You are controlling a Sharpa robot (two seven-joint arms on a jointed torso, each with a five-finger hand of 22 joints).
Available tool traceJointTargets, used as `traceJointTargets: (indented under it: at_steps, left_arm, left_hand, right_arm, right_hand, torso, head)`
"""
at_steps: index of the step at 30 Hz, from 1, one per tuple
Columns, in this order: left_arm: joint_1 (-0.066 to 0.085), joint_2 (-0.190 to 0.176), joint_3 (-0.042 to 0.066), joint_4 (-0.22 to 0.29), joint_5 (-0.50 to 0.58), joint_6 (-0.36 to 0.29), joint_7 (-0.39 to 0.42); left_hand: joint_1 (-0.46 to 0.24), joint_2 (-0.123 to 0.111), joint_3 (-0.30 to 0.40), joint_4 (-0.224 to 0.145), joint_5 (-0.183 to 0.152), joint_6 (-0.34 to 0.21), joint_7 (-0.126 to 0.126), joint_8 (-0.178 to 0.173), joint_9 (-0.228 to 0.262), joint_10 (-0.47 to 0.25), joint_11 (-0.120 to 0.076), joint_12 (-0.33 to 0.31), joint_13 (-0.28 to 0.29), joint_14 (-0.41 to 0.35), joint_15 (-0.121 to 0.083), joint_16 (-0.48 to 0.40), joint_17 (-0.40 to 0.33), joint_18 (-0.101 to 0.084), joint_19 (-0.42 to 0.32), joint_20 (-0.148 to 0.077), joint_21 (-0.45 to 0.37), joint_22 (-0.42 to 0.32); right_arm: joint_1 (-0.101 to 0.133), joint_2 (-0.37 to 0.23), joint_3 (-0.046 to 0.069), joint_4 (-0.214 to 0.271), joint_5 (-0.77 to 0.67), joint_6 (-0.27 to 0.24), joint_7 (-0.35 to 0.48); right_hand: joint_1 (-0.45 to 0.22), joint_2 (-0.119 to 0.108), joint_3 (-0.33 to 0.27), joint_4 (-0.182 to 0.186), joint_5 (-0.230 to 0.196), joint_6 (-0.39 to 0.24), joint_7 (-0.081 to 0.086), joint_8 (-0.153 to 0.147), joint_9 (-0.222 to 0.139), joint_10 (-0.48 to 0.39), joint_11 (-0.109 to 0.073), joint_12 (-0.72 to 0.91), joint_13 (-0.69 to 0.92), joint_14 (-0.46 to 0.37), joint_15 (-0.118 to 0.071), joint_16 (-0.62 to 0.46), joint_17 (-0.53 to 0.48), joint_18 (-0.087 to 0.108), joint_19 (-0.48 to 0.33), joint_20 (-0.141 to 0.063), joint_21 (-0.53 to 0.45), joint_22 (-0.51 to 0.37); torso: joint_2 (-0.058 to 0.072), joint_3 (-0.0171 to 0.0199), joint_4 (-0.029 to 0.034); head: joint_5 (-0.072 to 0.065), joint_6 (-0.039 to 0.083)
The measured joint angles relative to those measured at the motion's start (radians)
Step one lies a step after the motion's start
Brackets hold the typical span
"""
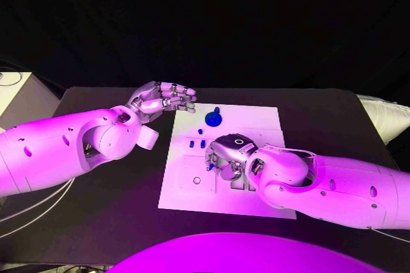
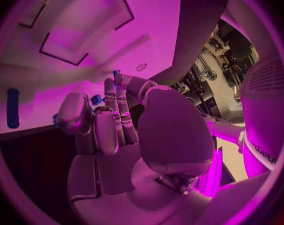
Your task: Assemble the parts on the task board
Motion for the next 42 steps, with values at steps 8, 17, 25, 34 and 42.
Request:
traceJointTargets:
  at_steps: [8, 17, 25, 34, 42]
  left_arm:
    - [0.000, 0.000, 0.000, 0.000, 0.000, 0.000, -0.001]
    - [0.000, 0.000, 0.000, -0.001, 0.000, 0.000, -0.002]
    - [0.000, 0.000, 0.000, -0.001, 0.000, 0.001, -0.004]
    - [0.000, 0.000, 0.000, -0.002, 0.000, 0.001, -0.007]
    - [0.000, 0.001, 0.000, -0.002, 0.000, 0.001, -0.008]
  left_hand:
    - [0.000, 0.000, -0.003, -0.003, 0.000, 0.000, 0.000, 0.000, 0.000, -0.004, 0.004, 0.000, 0.000, 0.000, 0.000, -0.004, 0.000, 0.000, 0.000, 0.000, -0.004, -0.001]
    - [0.000, 0.000, -0.003, -0.003, 0.000, 0.000, 0.000, 0.000, -0.001, -0.004, 0.004, 0.000, 0.000, 0.000, 0.000, -0.004, 0.000, 0.000, 0.000, 0.000, -0.004, -0.001]
    - [0.000, 0.000, -0.003, -0.003, 0.000, 0.000, 0.000, 0.000, -0.001, -0.004, 0.003, 0.000, 0.000, 0.000, 0.000, -0.004, 0.000, 0.000, 0.000, 0.000, -0.004, -0.002]
    - [0.000, 0.000, -0.003, -0.003, 0.000, 0.000, 0.000, 0.000, -0.001, -0.003, 0.003, 0.000, 0.000, 0.000, 0.000, -0.004, 0.000, 0.000, 0.000, 0.000, -0.004, -0.002]
    - [0.000, 0.000, -0.003, -0.003, 0.000, -0.004, -0.004, 0.000, -0.002, -0.003, 0.003, 0.000, 0.000, 0.000, 0.000, -0.004, 0.000, 0.000, 0.000, 0.000, -0.008, -0.003]
  right_arm:
    - [-0.002, 0.002, 0.001, -0.003, -0.002, -0.003, 0.000]
    - [-0.004, 0.005, 0.001, -0.003, -0.002, -0.008, -0.002]
    - [-0.005, 0.008, 0.000, -0.003, -0.003, -0.012, -0.002]
    - [-0.005, 0.012, 0.000, -0.007, -0.003, -0.012, -0.003]
    - [-0.006, 0.022, 0.000, -0.020, -0.003, -0.010, -0.004]
  right_hand:
    - [0.000, 0.000, 0.000, 0.000, 0.000, 0.001, 0.001, -0.002, 0.001, 0.000, 0.000, -0.003, 0.000, 0.000, 0.000, 0.000, 0.000, 0.000, 0.000, 0.000, 0.000, 0.001]
    - [0.000, 0.000, 0.003, -0.003, -0.001, 0.001, 0.001, 0.001, 0.001, 0.000, 0.000, -0.006, 0.000, 0.000, 0.000, 0.000, 0.000, 0.000, 0.000, 0.000, 0.000, 0.001]
    - [0.002, 0.001, 0.003, -0.003, -0.002, -0.002, 0.002, 0.001, 0.002, 0.000, 0.000, -0.002, 0.001, 0.000, 0.000, 0.000, 0.000, 0.000, 0.000, 0.000, 0.000, 0.001]
    - [0.004, 0.004, 0.003, -0.003, 0.002, -0.002, 0.002, 0.000, 0.002, 0.000, 0.000, -0.002, 0.001, 0.000, 0.000, 0.000, 0.000, 0.000, 0.000, 0.000, 0.000, 0.000]
    - [0.004, 0.004, 0.003, -0.003, 0.002, -0.001, 0.000, -0.003, 0.002, 0.000, 0.000, -0.003, 0.002, 0.000, 0.000, 0.000, 0.000, 0.000, 0.000, 0.000, 0.000, 0.000]
  torso:
    - [0.000, 0.0012, -0.0009]
    - [0.000, 0.0012, -0.0010]
    - [0.000, 0.0012, -0.0006]
    - [0.000, 0.0012, -0.0003]
    - [0.000, 0.0012, -0.0005]
  head:
    - [0.001, -0.001]
    - [0.003, -0.001]
    - [0.006, -0.001]
    - [0.006, -0.001]
    - [0.006, -0.001]
